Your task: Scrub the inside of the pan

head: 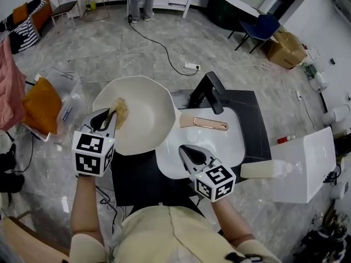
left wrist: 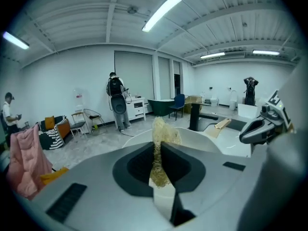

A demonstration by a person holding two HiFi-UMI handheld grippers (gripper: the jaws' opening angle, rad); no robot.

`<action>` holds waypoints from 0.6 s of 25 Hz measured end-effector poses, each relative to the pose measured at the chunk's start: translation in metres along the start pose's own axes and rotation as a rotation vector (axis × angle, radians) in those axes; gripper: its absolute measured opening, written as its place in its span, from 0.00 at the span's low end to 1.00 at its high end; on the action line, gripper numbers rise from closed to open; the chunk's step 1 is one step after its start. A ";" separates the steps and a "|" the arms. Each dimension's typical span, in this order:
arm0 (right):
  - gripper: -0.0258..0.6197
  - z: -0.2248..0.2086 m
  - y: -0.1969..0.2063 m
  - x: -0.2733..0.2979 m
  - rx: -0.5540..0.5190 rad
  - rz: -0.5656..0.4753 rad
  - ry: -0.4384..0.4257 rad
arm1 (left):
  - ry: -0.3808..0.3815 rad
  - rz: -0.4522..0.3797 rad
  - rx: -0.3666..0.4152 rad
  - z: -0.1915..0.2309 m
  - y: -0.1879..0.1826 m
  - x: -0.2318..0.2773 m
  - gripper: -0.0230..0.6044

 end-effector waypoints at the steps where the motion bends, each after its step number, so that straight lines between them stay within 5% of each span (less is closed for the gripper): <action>1: 0.07 -0.004 0.000 0.002 0.004 0.002 0.002 | -0.015 0.012 0.018 0.001 -0.003 0.009 0.10; 15: 0.07 -0.046 0.005 0.044 0.069 0.053 -0.150 | -0.167 0.162 -0.019 0.015 0.005 0.090 0.10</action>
Point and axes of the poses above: the fingertips, and each gripper's own axes: x forward along the fingers, z to its left, y out of its underside, the point moved 4 cm from there along -x, backward along the fingers, and after that the axes turned 1 degree about -x, right-handed, at the moved point
